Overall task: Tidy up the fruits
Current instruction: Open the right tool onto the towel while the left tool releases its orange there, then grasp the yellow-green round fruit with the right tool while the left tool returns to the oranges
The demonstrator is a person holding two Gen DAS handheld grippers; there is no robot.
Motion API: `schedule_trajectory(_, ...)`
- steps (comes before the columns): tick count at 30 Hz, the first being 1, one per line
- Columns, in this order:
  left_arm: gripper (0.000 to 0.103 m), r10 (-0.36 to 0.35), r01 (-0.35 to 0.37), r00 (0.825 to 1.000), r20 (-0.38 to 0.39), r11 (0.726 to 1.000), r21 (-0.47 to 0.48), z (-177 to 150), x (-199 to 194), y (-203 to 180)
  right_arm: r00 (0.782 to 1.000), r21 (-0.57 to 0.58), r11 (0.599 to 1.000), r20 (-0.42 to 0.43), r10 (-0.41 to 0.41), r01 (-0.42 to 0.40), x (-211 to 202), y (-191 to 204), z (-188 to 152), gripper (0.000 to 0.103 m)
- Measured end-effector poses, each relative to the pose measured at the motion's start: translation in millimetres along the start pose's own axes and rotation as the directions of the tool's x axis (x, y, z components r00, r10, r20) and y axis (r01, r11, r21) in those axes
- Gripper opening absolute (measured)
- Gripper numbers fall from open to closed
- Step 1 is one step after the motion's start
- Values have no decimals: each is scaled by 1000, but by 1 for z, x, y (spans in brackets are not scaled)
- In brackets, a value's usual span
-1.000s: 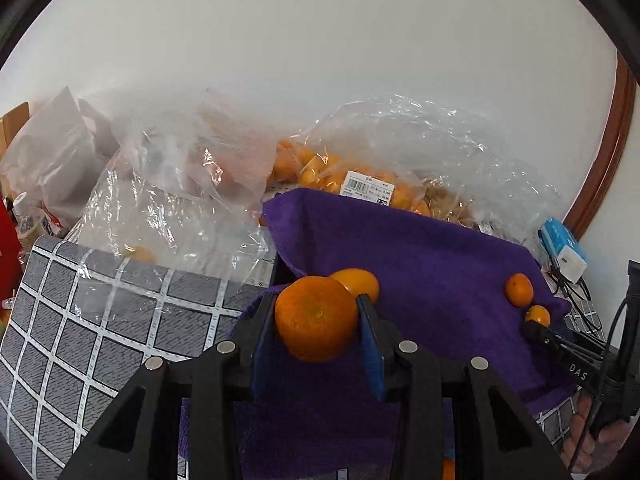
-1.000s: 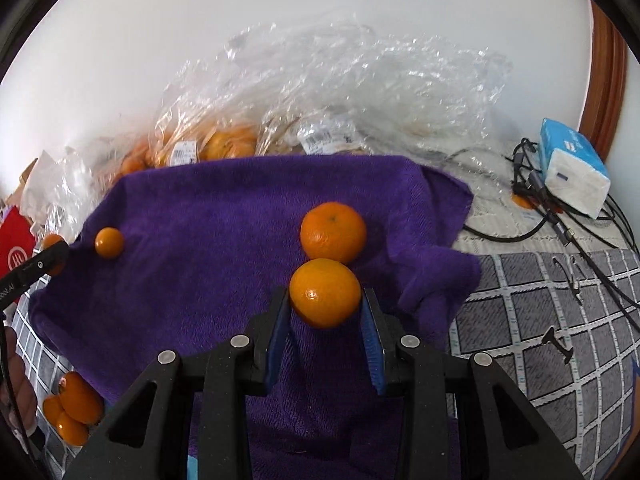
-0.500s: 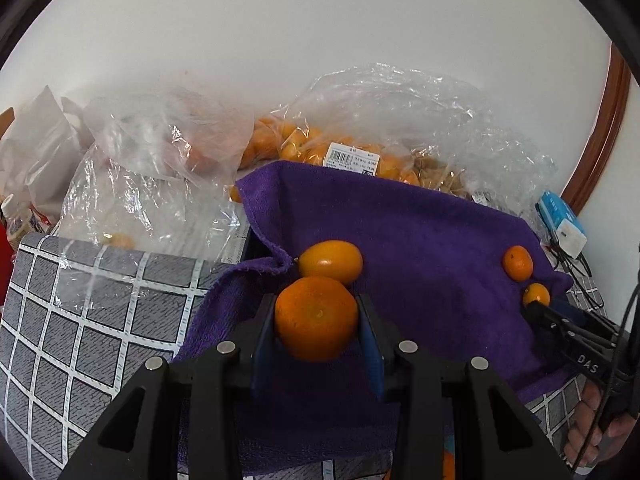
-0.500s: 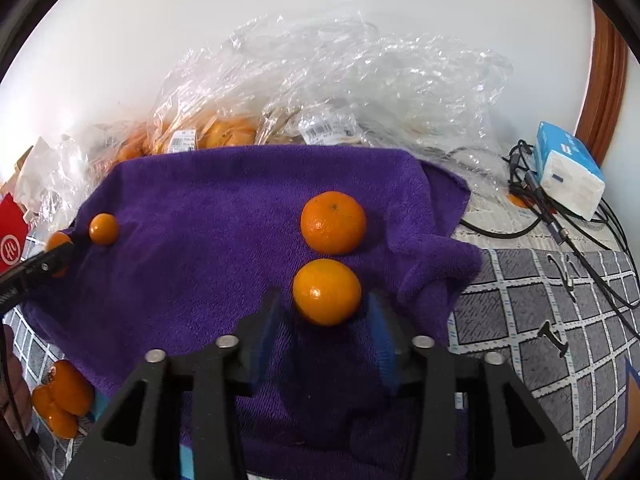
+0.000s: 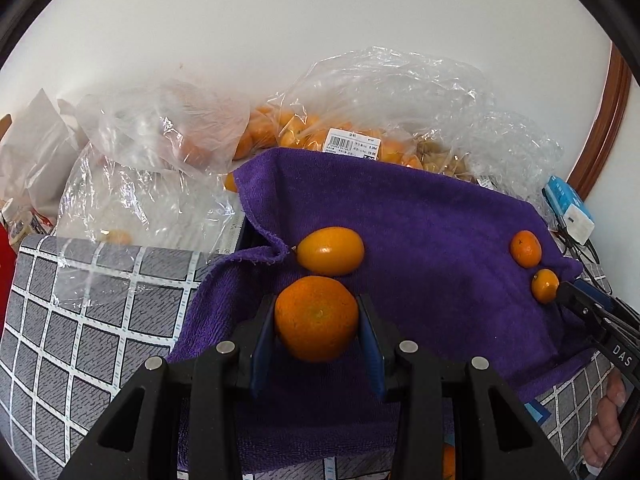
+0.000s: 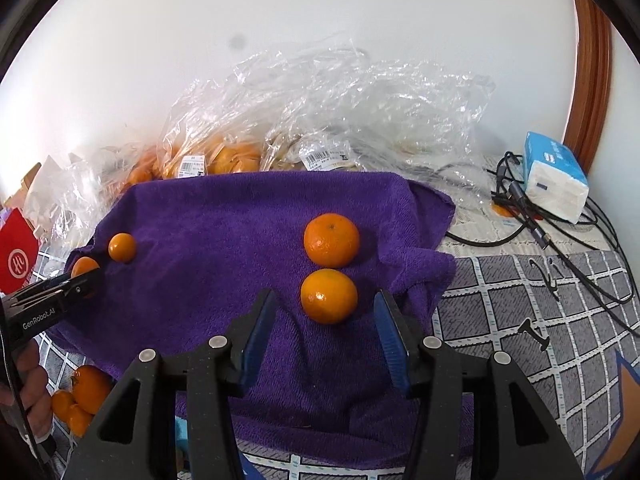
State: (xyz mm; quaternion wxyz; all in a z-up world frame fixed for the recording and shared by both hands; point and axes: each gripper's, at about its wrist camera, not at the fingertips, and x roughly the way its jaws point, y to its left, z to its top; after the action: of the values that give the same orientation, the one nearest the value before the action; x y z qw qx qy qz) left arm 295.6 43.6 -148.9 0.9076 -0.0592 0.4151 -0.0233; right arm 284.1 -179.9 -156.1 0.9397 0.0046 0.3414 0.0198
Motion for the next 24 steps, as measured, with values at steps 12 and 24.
schedule_trajectory(12, 45, -46, 52, 991, 122, 998, -47, 6, -38, 7, 998, 0, 999, 56, -34, 34, -50, 7, -10, 51)
schedule_trajectory(24, 45, -54, 57, 979, 194, 998, -7, -1, -97, 2, 995, -89, 991, -30, 93, -95, -80, 45, -67, 33)
